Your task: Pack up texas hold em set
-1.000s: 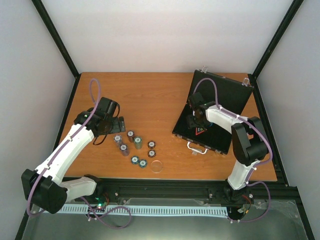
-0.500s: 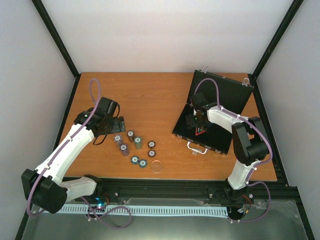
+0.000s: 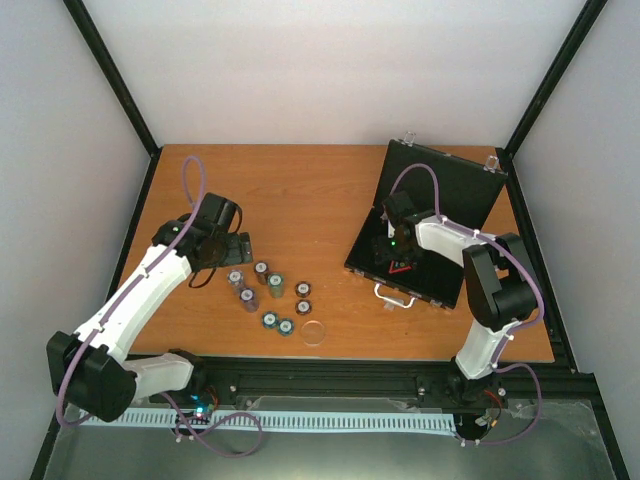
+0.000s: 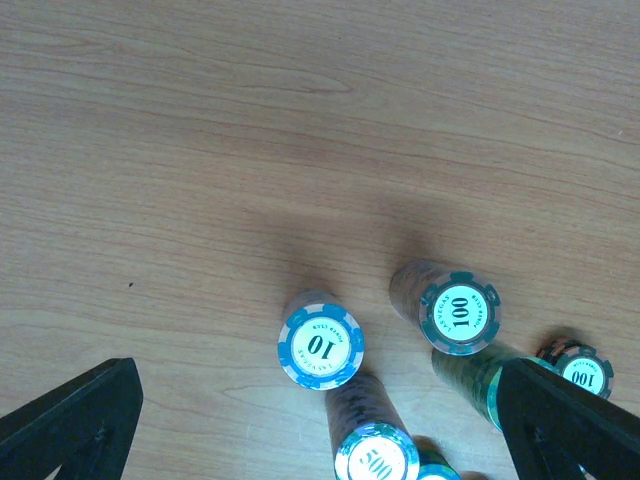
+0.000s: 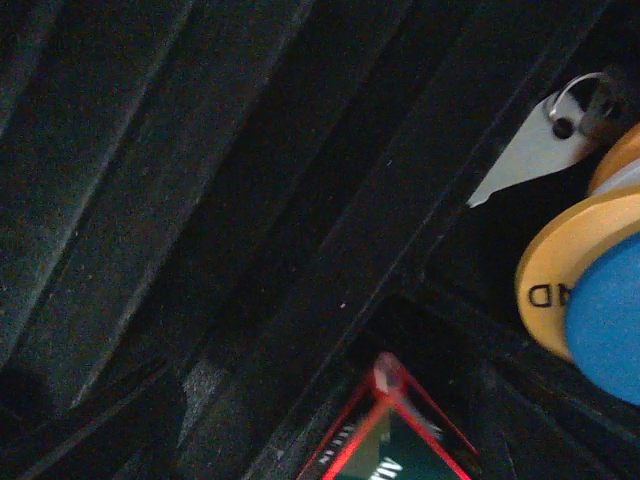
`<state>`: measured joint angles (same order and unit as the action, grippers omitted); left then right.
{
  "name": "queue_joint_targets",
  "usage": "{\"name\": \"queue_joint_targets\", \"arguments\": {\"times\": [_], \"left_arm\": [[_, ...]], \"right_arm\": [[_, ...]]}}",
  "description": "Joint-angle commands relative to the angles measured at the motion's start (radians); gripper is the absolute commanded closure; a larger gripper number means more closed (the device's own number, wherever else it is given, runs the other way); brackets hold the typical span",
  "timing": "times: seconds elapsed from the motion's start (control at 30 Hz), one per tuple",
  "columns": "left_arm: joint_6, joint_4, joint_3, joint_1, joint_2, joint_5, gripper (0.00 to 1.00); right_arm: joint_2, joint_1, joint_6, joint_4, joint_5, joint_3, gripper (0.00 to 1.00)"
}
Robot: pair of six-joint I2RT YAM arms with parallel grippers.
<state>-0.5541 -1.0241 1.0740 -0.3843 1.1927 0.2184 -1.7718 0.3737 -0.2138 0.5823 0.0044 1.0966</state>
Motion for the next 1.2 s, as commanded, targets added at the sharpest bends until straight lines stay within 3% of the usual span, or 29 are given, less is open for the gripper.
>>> {"name": "queue_joint_targets", "arguments": {"times": [0.0, 0.3, 0.83, 0.97, 1.17], "left_arm": [[0.007, 0.024, 0.005, -0.004, 0.01, -0.003, 0.0], [0.011, 0.033, -0.002, -0.004, 0.013, -0.007, 0.0], [0.022, 0.033, -0.002, -0.004, 0.017, -0.006, 0.0], [0.021, 0.035, -0.002, -0.004, 0.018, -0.005, 0.0], [0.025, 0.042, -0.007, -0.004, 0.023, -0.008, 0.0]], "right_arm": [[0.019, -0.007, -0.039, -0.01, -0.076, -0.027, 0.21], [0.072, -0.007, -0.057, 0.017, -0.1, -0.033, 0.21], [0.032, -0.007, -0.044, 0.05, -0.071, -0.03, 0.22], [0.095, -0.004, -0.052, 0.024, -0.045, -0.053, 0.24], [0.082, -0.004, -0.019, 0.025, -0.112, 0.001, 0.22]]}}
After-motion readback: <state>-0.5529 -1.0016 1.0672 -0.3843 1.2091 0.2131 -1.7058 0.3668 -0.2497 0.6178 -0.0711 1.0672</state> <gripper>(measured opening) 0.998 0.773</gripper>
